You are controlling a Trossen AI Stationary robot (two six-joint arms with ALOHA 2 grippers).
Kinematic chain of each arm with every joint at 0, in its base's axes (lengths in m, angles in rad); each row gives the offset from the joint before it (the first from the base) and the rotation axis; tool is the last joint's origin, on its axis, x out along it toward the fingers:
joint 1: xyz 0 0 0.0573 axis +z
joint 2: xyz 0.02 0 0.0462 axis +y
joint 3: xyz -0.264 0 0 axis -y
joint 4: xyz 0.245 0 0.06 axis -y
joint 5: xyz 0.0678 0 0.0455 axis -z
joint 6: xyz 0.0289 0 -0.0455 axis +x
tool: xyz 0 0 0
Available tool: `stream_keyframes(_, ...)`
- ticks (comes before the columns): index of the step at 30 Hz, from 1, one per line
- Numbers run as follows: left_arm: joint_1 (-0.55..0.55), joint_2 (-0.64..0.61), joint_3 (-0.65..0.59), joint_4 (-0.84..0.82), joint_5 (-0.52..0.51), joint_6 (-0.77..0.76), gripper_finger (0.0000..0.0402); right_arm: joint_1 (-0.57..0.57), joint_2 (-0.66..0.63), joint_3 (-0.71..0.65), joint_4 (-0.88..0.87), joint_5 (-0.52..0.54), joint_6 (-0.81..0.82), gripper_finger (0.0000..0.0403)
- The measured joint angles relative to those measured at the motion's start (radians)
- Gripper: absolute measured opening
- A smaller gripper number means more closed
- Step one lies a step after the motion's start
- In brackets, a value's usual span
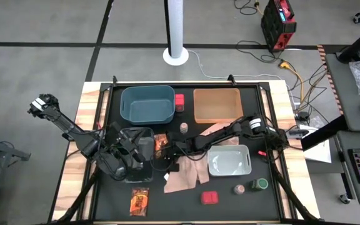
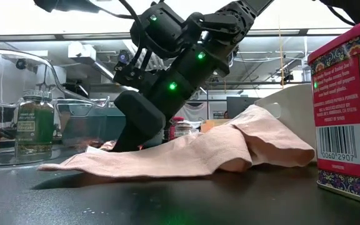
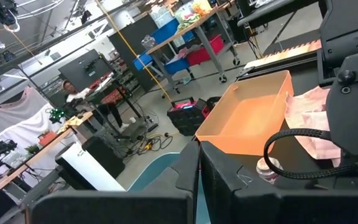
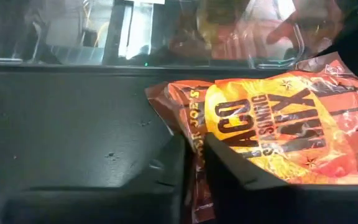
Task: Sort spices by type
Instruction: Put the top orange seasoning bag into the orange bin
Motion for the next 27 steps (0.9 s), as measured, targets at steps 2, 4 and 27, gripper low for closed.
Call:
stream_keyframes(2,0.0,0.0,0.0,0.0,0.0,0.0,0.0,-0.002,-0.001,0.0,0.0,-0.013,-0.011,0.0019)
stream_keyframes(4,0.0,0.0,0.0,-0.001,0.0,-0.002,0.0,-0.002,-0.012,-0.001,-0.007,-0.016,-0.011,0.0014)
stream_keyframes(27,0.002,0.027,0.0,0.003,0.267,-0.023,0.0005,0.002,-0.303,-0.045,-0.212,-0.047,-0.062,0.0008)
